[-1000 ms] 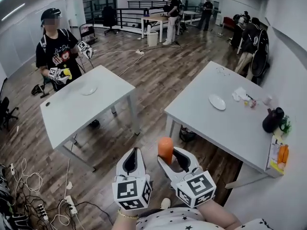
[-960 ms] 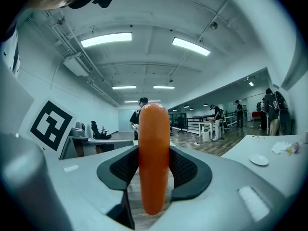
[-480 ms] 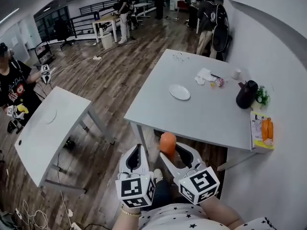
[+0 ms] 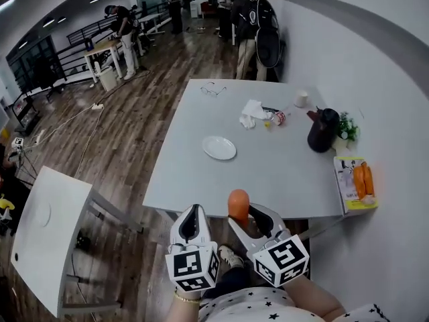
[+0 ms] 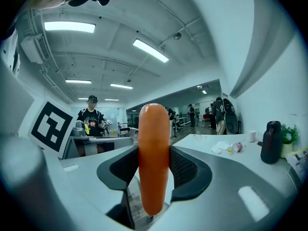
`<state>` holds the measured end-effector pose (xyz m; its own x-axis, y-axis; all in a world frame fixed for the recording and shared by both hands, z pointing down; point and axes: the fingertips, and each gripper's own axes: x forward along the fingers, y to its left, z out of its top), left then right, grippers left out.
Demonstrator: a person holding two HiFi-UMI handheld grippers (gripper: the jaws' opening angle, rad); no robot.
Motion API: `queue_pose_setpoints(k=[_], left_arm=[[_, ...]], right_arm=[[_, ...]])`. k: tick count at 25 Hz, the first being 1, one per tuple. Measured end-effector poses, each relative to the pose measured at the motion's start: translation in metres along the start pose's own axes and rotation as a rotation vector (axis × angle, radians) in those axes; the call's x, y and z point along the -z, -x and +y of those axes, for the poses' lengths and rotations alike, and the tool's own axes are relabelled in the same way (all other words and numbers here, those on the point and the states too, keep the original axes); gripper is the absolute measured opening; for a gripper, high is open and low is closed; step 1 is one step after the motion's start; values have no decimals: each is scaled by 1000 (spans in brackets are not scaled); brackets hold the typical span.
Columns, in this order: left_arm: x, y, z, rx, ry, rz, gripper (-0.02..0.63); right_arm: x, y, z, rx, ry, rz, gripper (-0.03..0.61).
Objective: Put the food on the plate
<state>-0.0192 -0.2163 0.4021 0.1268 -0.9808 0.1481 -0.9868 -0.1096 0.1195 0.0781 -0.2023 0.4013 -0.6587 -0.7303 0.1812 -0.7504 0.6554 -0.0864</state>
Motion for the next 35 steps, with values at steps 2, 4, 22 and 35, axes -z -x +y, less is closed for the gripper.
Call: queue_pose_setpoints(k=[2,4,22,35], left_arm=[[-5,-34,-1,23,-4,-1,8],[-9,-65,-1,49,-8,5,8],[9,-266,38,67,21,109,8],[33,-311,62,43,39,168,8]], right_arm=[[-7,-23,-26,23,-8,3,196],[-12,-45,-48,32,-10,17,196],[20,-242,-185,3,66,288,196],[125,-367,-237,-123,224,844,195]])
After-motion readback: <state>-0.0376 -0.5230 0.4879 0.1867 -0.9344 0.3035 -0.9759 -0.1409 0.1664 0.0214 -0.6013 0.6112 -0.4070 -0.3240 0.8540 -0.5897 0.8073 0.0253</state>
